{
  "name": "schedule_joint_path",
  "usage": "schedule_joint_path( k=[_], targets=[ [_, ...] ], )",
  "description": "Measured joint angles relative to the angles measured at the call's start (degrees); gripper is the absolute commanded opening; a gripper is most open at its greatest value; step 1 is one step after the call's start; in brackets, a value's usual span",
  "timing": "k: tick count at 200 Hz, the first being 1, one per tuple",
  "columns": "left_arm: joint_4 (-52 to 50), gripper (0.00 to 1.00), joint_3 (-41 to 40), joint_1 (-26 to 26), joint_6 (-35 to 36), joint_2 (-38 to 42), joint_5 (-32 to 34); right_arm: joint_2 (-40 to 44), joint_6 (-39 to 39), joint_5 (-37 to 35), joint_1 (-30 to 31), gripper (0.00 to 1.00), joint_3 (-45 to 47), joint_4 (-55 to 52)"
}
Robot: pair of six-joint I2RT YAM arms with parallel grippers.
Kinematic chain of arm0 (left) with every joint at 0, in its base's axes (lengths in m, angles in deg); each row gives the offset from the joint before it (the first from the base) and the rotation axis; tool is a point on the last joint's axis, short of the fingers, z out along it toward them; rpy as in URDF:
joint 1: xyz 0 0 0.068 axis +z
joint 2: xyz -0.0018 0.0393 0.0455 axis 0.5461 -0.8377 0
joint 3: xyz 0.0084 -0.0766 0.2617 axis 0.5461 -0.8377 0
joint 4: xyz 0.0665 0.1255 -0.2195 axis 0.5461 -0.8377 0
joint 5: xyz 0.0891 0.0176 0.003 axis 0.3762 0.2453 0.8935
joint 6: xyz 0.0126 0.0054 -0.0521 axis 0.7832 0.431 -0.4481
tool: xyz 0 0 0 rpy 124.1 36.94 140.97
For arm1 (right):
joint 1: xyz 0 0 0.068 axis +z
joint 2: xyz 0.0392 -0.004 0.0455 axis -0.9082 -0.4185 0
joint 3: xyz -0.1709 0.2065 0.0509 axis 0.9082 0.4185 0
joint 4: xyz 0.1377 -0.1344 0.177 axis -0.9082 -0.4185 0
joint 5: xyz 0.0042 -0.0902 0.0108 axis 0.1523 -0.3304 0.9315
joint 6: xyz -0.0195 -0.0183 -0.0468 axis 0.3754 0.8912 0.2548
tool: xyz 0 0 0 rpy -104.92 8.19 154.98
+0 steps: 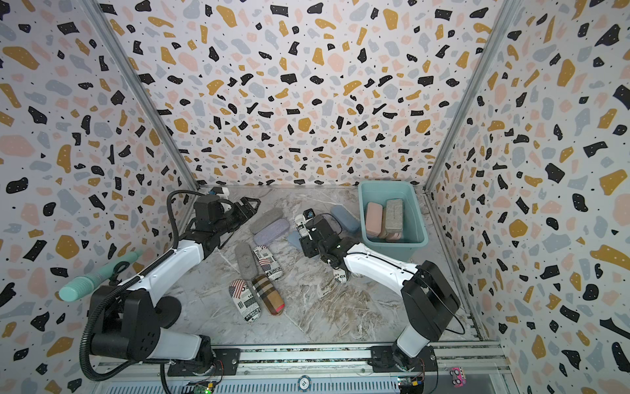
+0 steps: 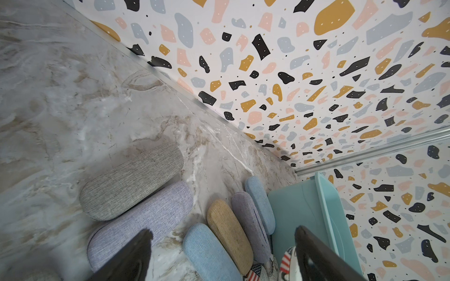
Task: Put the glasses cases into the storage boxes
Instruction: Place the glasses case in the storage box.
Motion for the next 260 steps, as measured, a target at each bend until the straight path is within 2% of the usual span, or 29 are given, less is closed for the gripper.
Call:
schedule_joint_path(
  k=[78, 115, 161, 191, 260],
  targets=[
    [1.6, 0.92, 0.0, -4.8, 0.5, -0.1, -2.8, 1.6, 3.8, 1.0, -12.9, 0.66, -6.7, -1.9],
    [1.7, 0.92, 0.0, -7.2, 2.2, -0.3, -5.0, 3.9, 4.8, 2.5, -24.4, 0.66, -6.8, -2.5],
    [2.2, 0.92, 0.0, -7.4, 2.6, -0.3, -5.2, 4.3, 3.8, 5.6, -37.8, 0.66, -5.3, -1.6],
    [2.5, 0.92, 0.0, -7.4, 2.7, -0.3, -5.3, 0.6, 2.8, 7.7, -40.8, 0.66, -4.3, -0.4],
    [2.5, 0.92, 0.0, -7.6, 3.1, -0.3, -5.3, -12.1, 2.4, 10.5, -41.0, 0.67, -6.5, 0.3]
  ],
)
